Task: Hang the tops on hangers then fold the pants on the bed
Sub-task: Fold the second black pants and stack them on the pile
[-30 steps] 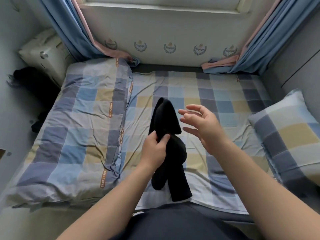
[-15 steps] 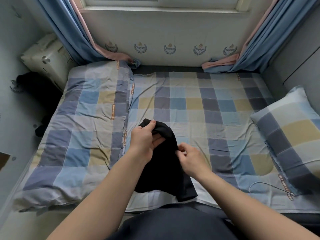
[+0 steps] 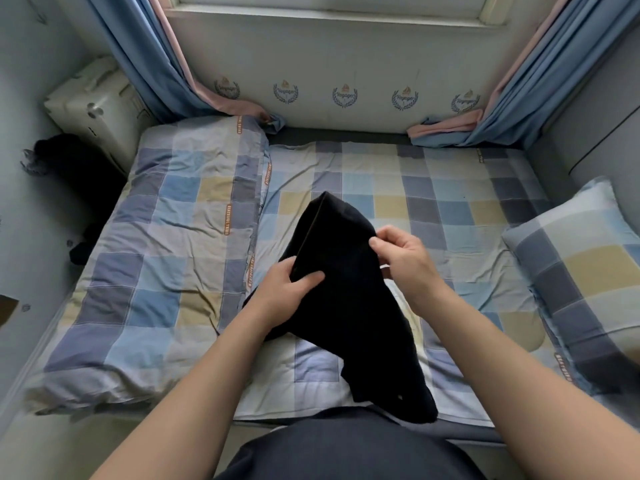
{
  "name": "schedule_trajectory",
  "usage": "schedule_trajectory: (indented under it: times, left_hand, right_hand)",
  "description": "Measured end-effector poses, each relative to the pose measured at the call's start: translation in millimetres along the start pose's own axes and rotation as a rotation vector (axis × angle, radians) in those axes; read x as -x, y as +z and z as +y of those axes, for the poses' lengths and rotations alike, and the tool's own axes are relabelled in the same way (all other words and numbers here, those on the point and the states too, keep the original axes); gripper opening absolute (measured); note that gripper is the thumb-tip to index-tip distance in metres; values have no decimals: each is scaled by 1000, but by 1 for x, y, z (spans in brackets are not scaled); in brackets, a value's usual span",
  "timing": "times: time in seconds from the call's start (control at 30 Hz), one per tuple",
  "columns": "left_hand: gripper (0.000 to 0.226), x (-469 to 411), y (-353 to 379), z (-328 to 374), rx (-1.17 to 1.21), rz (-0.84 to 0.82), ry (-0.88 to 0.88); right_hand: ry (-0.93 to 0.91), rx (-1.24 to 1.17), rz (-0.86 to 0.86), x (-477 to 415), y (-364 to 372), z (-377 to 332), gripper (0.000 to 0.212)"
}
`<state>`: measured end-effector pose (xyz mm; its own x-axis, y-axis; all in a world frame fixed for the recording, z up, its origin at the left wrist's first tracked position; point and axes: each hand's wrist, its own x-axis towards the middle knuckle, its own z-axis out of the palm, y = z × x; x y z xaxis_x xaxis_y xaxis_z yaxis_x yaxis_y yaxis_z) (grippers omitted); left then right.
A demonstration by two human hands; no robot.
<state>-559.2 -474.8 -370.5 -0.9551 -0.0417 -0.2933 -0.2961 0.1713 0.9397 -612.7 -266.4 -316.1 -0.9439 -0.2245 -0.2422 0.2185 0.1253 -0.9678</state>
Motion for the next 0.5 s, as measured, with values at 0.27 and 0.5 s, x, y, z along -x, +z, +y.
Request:
schedule_trajectory:
  times: [0.27,0.5]
  left_hand:
    - [25,-8,25,22,174,304,-232]
    - [31,-12,29,30,574,302,-408]
  right_hand:
    - [84,145,-124,8,-19,22,26]
    - [136,362,-414,49,13,78,77]
